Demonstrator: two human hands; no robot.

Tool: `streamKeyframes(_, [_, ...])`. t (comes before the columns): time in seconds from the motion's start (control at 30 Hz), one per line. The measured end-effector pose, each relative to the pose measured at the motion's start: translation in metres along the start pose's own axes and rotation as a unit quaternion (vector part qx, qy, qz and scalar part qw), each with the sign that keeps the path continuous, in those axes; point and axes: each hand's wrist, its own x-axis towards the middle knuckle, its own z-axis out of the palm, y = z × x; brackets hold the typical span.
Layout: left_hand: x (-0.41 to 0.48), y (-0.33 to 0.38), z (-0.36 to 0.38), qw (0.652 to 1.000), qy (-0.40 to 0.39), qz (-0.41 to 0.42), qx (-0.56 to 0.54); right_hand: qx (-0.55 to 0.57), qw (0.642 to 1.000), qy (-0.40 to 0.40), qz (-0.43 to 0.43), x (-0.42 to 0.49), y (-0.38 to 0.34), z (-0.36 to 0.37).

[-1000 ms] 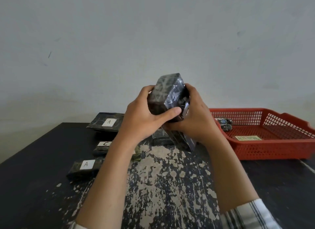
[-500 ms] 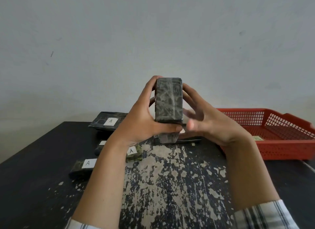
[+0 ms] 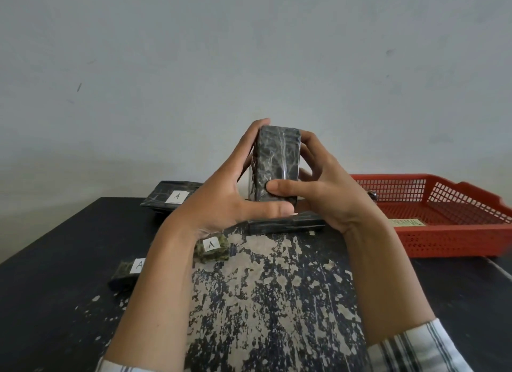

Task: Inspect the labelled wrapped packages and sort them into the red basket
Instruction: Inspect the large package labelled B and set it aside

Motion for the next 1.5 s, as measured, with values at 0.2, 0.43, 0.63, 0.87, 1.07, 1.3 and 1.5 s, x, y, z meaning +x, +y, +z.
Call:
streamKeyframes(0.2, [-0.002, -0.001, -0.002, 0.998, 0.016, 0.000, -0.053, 0.033, 0.999, 0.006, 0.006, -0.003, -0.005, -0.001])
streamKeyframes(0.43, [0.004, -0.005, 0.004, 0.997, 0.018, 0.013, -0.069, 0.020, 0.999, 0.036, -0.023, -0.001, -0.003, -0.005])
streamKeyframes(0.63, [0.005, -0.006, 0.012, 0.993, 0.060, 0.016, -0.100, 0.025, 0.999, 0.035, -0.025, 0.000, -0.002, -0.005])
streamKeyframes(0.87, [0.009, -0.007, 0.017, 0.994, 0.071, 0.023, -0.082, 0.044, 0.998, 0.052, -0.003, -0.004, -0.007, -0.004])
streamKeyframes(1.07, [0.011, -0.001, 0.018, 0.986, 0.098, 0.026, -0.129, 0.070, 0.996, 0.050, -0.009, -0.002, -0.008, 0.000])
streamKeyframes(1.3, [0.014, -0.004, 0.024, 0.991, 0.101, 0.045, -0.081, 0.063, 0.995, 0.072, 0.019, -0.005, -0.016, 0.003])
streamKeyframes(1.5, [0.011, -0.011, 0.017, 0.998, 0.053, 0.029, -0.034, 0.066, 0.993, 0.097, 0.022, -0.003, -0.013, 0.004])
